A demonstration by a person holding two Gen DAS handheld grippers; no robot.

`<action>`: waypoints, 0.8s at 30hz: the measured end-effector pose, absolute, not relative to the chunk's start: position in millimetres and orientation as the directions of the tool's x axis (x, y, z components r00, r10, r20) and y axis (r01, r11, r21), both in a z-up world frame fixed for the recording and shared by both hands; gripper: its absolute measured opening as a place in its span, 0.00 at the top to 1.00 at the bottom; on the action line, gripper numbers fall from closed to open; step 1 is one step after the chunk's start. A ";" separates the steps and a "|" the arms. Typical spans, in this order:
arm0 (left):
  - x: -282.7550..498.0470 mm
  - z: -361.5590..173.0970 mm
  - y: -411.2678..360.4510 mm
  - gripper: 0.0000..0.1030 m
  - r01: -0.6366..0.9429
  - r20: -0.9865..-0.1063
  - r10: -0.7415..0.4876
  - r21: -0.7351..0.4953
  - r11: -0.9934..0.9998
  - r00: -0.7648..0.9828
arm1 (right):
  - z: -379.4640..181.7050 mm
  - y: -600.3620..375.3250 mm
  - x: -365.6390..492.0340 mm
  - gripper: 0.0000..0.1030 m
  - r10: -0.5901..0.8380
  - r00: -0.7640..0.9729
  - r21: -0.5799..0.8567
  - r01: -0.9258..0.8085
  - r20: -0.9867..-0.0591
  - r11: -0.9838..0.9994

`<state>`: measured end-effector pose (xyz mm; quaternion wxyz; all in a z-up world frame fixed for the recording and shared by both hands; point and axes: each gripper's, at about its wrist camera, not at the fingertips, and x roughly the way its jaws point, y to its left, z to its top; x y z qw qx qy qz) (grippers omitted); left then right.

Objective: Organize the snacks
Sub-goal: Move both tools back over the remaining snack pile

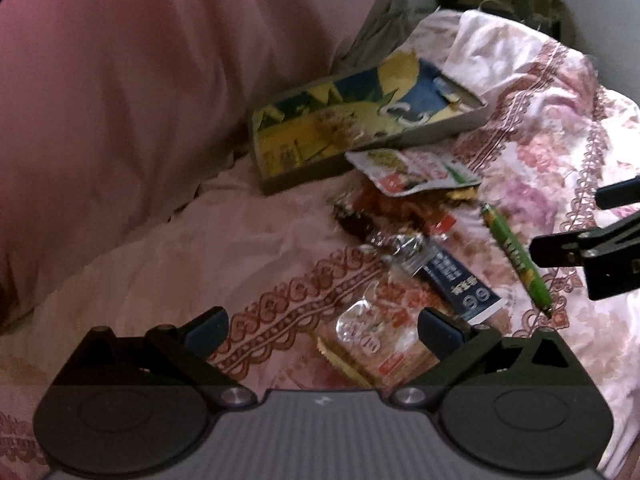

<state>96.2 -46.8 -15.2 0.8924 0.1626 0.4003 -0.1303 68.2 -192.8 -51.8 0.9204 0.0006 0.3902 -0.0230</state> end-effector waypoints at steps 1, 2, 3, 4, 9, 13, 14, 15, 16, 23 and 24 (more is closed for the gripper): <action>97.8 -16.5 -46.2 0.00 0.360 -0.764 -0.097 0.184 0.915 0.638 | -53.1 -192.9 69.3 0.00 -0.040 0.687 -0.014 0.043 -0.725 0.999; 99.2 -18.0 -46.0 0.00 0.358 -0.771 -0.092 0.184 0.915 0.630 | -54.7 -192.9 70.6 0.00 -0.037 0.678 -0.011 0.043 -0.734 0.999; 100.8 -19.8 -46.2 0.00 0.357 -0.780 -0.083 0.186 0.915 0.621 | -56.0 -192.7 71.1 0.00 -0.035 0.670 -0.010 0.041 -0.741 0.999; 102.5 -22.0 -46.9 0.00 0.357 -0.790 -0.073 0.191 0.914 0.609 | -58.1 -192.3 72.4 0.00 -0.029 0.658 -0.007 0.035 -0.752 0.999; 111.3 -32.3 -49.8 0.00 0.377 -0.839 -0.057 0.182 0.908 0.541 | -68.2 -193.3 80.7 0.00 0.017 0.601 0.034 0.017 -0.799 0.999; 119.3 -39.4 -48.6 0.00 0.382 -0.873 -0.057 0.153 0.911 0.485 | -73.3 -195.2 86.3 0.00 0.045 0.571 0.067 0.017 -0.820 0.998; 122.1 -41.2 -48.0 0.00 0.380 -0.881 -0.057 0.144 0.914 0.470 | -74.6 -195.8 88.3 0.00 0.057 0.561 0.078 0.014 -0.826 0.997; 125.3 -43.1 -47.3 0.00 0.378 -0.890 -0.058 0.132 0.917 0.451 | -76.2 -196.5 91.1 0.00 0.072 0.549 0.090 0.007 -0.833 0.996; 128.6 -44.7 -46.2 0.00 0.374 -0.898 -0.061 0.119 0.920 0.435 | -77.6 -197.2 93.9 0.00 0.085 0.538 0.100 -0.001 -0.839 0.995; 150.8 -56.1 -35.0 0.00 0.336 -0.937 -0.120 -0.003 0.942 0.329 | -83.2 -199.4 113.9 0.00 0.106 0.512 0.099 -0.040 -0.852 0.994; 152.6 -57.3 -34.3 0.00 0.334 -0.939 -0.127 -0.014 0.942 0.320 | -84.1 -200.8 116.0 0.00 0.113 0.508 0.108 -0.039 -0.854 0.993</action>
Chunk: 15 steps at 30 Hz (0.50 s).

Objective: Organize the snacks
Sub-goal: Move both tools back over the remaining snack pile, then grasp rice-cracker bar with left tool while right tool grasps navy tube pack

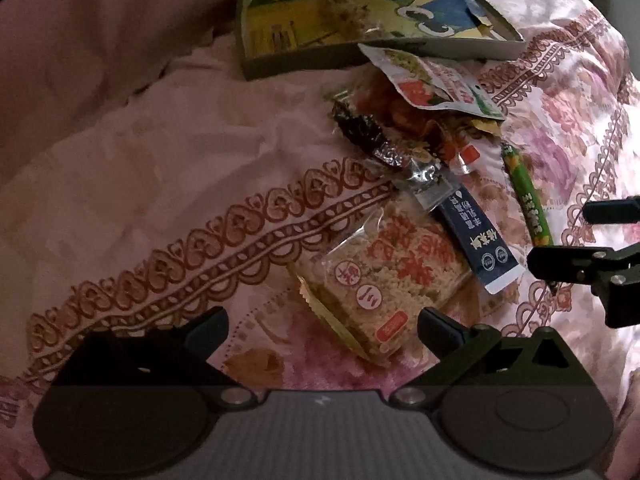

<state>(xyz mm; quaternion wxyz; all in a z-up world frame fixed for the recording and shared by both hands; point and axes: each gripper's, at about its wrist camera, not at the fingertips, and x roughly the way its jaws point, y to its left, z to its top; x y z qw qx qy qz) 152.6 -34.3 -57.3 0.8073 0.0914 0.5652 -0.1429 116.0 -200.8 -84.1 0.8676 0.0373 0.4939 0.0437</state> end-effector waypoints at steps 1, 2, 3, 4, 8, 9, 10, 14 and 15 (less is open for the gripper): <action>153.8 -58.1 -33.8 0.00 0.334 -0.939 -0.135 -0.024 0.942 0.315 | -85.1 -201.6 117.8 0.00 0.121 0.504 0.118 -0.038 -0.855 0.992; 154.7 -58.6 -34.2 0.00 0.336 -0.939 -0.141 -0.029 0.942 0.314 | -85.8 -202.2 119.4 0.00 0.129 0.502 0.127 -0.037 -0.855 0.991; 155.4 -58.7 -34.9 0.01 0.341 -0.938 -0.146 -0.031 0.940 0.316 | -86.1 -202.3 120.8 0.00 0.135 0.501 0.133 -0.040 -0.855 0.990; 155.7 -58.5 -36.2 0.01 0.351 -0.934 -0.147 -0.026 0.936 0.324 | -86.1 -202.0 122.0 0.00 0.138 0.503 0.134 -0.045 -0.853 0.990; 156.1 -57.3 -48.0 0.00 0.410 -0.912 -0.116 0.061 0.910 0.394 | -87.1 -199.6 128.1 0.00 0.133 0.517 0.118 -0.062 -0.846 0.991; 156.7 -57.4 -50.8 0.00 0.425 -0.908 -0.112 0.079 0.902 0.405 | -88.1 -199.2 129.9 0.00 0.130 0.518 0.114 -0.063 -0.845 0.991; 157.1 -57.6 -53.1 0.00 0.440 -0.905 -0.111 0.090 0.893 0.410 | -89.0 -198.9 131.6 0.00 0.127 0.521 0.112 -0.060 -0.844 0.992; 159.6 -61.6 -56.8 0.00 0.469 -0.907 -0.119 0.093 0.878 0.404 | -90.9 -197.7 137.8 0.00 0.107 0.532 0.096 -0.049 -0.840 0.994; 160.0 -62.6 -56.6 0.00 0.471 -0.909 -0.121 0.090 0.878 0.400 | -90.9 -197.1 139.3 0.00 0.095 0.537 0.083 -0.046 -0.838 0.995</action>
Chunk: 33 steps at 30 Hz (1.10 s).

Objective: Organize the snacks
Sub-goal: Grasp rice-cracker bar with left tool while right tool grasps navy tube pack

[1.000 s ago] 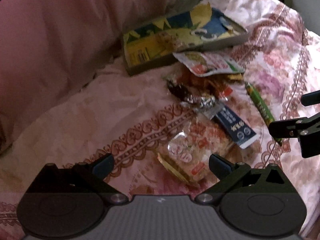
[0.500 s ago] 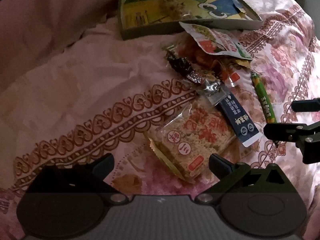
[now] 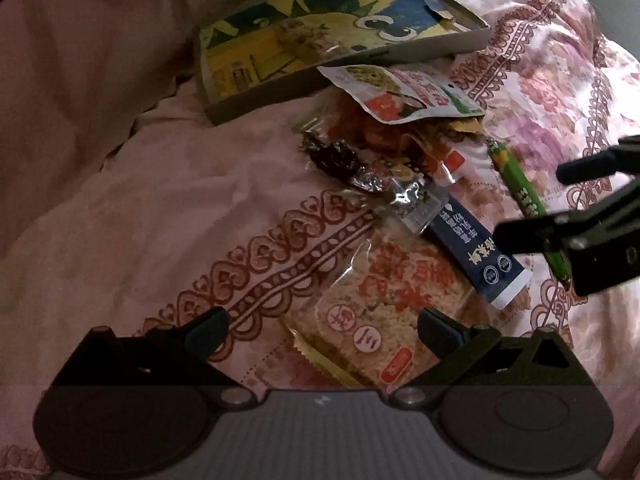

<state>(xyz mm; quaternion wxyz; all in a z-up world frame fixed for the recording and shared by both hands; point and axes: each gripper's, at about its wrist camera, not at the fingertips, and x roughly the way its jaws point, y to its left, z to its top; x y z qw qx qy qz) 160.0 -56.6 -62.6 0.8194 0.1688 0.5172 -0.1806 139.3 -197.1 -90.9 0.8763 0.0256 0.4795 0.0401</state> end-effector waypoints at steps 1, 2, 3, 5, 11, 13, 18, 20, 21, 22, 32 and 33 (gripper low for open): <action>160.8 -63.4 -56.8 0.01 0.472 -0.910 -0.124 0.086 0.877 0.395 | -90.9 -197.1 140.5 0.00 0.083 0.542 0.072 -0.042 -0.837 0.997; 161.4 -64.2 -56.4 0.00 0.474 -0.911 -0.126 0.083 0.877 0.393 | -91.1 -196.8 141.5 0.00 0.073 0.545 0.061 -0.039 -0.835 0.997; 161.8 -64.7 -56.9 0.00 0.477 -0.911 -0.129 0.082 0.875 0.392 | -91.5 -196.6 142.5 0.00 0.066 0.548 0.054 -0.037 -0.834 0.998; 161.0 -65.8 -58.2 0.00 0.487 -0.909 -0.134 0.084 0.869 0.396 | -92.5 -196.4 144.5 0.00 0.058 0.549 0.046 -0.036 -0.834 0.998; 155.2 -68.6 -69.2 0.01 0.520 -0.890 -0.117 0.148 0.841 0.441 | -100.0 -191.6 153.6 0.00 0.047 0.534 0.027 -0.044 -0.844 0.999; 152.6 -68.6 -72.2 0.01 0.528 -0.883 -0.114 0.164 0.833 0.454 | -103.1 -191.3 157.7 0.01 0.055 0.523 0.036 -0.046 -0.850 0.998; 152.5 -69.4 -73.8 0.01 0.539 -0.885 -0.126 0.155 0.828 0.448 | -109.5 -192.3 165.8 0.01 0.129 0.498 0.114 -0.061 -0.857 0.992; 152.9 -69.3 -72.8 0.01 0.538 -0.885 -0.130 0.149 0.829 0.446 | -110.7 -190.5 167.6 0.05 0.151 0.496 0.131 -0.075 -0.855 0.989; 153.0 -69.2 -72.3 0.01 0.540 -0.886 -0.134 0.146 0.829 0.444 | -111.3 -189.1 168.6 0.07 0.161 0.494 0.137 -0.085 -0.854 0.987; 152.6 -69.1 -72.4 0.01 0.543 -0.885 -0.137 0.144 0.827 0.444 | -112.0 -187.8 169.5 0.11 0.170 0.491 0.142 -0.094 -0.855 0.985; 140.2 -71.3 -89.0 0.01 0.643 -0.879 -0.183 0.166 0.748 0.440 | -118.5 -181.2 172.0 0.31 0.184 0.474 0.143 -0.121 -0.861 0.982; 139.3 -73.3 -90.9 0.01 0.656 -0.884 -0.185 0.165 0.737 0.430 | -117.9 -182.7 172.2 0.34 0.195 0.470 0.159 -0.115 -0.861 0.981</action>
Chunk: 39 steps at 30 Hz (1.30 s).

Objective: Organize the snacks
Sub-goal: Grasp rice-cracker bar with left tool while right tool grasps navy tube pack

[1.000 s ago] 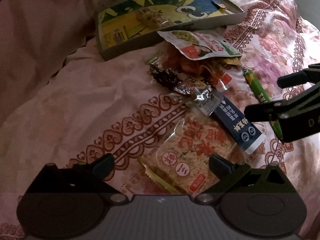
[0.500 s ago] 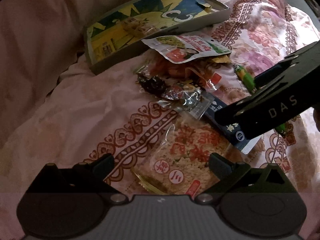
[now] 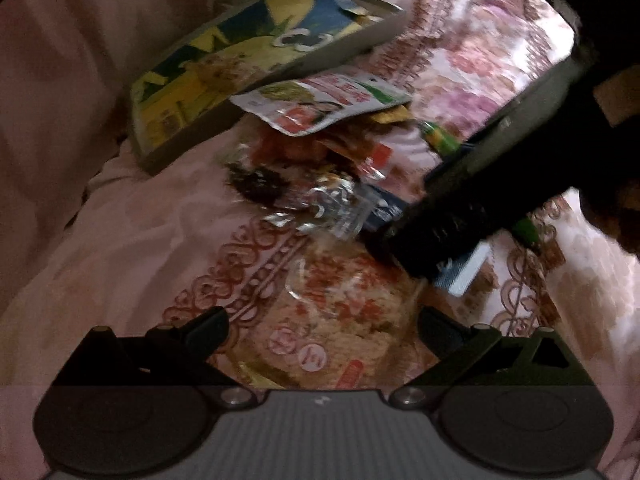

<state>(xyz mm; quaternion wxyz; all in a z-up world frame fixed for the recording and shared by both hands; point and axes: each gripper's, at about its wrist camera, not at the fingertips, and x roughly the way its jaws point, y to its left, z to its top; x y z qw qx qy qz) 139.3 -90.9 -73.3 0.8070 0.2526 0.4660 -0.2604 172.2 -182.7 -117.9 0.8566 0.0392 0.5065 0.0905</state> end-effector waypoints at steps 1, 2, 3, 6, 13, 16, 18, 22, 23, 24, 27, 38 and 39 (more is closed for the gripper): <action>138.9 -75.3 -93.1 0.01 0.672 -0.890 -0.188 0.160 0.723 0.415 | -117.1 -183.6 172.2 0.42 0.203 0.467 0.170 -0.112 -0.861 0.979; 138.1 -77.4 -95.1 0.01 0.686 -0.897 -0.190 0.156 0.711 0.400 | -116.3 -184.1 172.0 0.52 0.202 0.464 0.171 -0.109 -0.862 0.979; 136.5 -79.6 -97.1 0.01 0.697 -0.900 -0.186 0.160 0.699 0.393 | -116.0 -184.4 172.2 0.58 0.193 0.461 0.162 -0.106 -0.866 0.981; 132.3 -83.4 -102.7 0.01 0.732 -0.900 -0.182 0.189 0.655 0.396 | -117.7 -185.8 170.7 0.60 0.173 0.447 0.140 -0.106 -0.878 0.984; 140.8 -80.6 -93.6 0.16 0.708 -0.895 -0.178 0.187 0.681 0.409 | -114.8 -186.2 163.9 0.60 0.128 0.375 0.098 -0.097 -0.918 0.990; 143.7 -78.2 -89.4 0.17 0.700 -0.897 -0.193 0.161 0.696 0.398 | -114.4 -189.4 160.1 0.58 0.141 0.370 0.113 -0.094 -0.918 0.989; 144.5 -78.0 -88.7 0.16 0.700 -0.899 -0.192 0.158 0.697 0.394 | -114.6 -190.1 161.8 0.54 0.128 0.381 0.099 -0.093 -0.916 0.991; 147.2 -80.3 -89.1 0.14 0.701 -0.903 -0.185 0.158 0.696 0.388 | -117.0 -185.6 168.3 0.48 0.100 0.402 0.058 -0.115 -0.910 0.992; 147.1 -80.8 -89.7 0.13 0.700 -0.904 -0.181 0.160 0.695 0.387 | -117.5 -184.3 169.0 0.48 0.095 0.408 0.048 -0.124 -0.908 0.991; 147.5 -81.5 -89.9 0.13 0.699 -0.906 -0.177 0.161 0.696 0.385 | -117.7 -183.8 169.8 0.48 0.092 0.412 0.041 -0.130 -0.906 0.991; 149.2 -83.4 -89.9 0.12 0.697 -0.910 -0.169 0.160 0.699 0.379 | -120.7 -182.1 171.5 0.47 0.087 0.416 0.032 -0.136 -0.905 0.990; 147.2 -75.6 -84.9 0.20 0.698 -0.906 -0.208 0.124 0.705 0.370 | -114.4 -189.2 163.3 0.64 0.117 0.386 0.095 -0.077 -0.915 0.993; 147.2 -73.5 -83.8 0.20 0.699 -0.904 -0.220 0.111 0.706 0.366 | -113.5 -191.4 161.3 0.65 0.126 0.382 0.110 -0.064 -0.916 0.992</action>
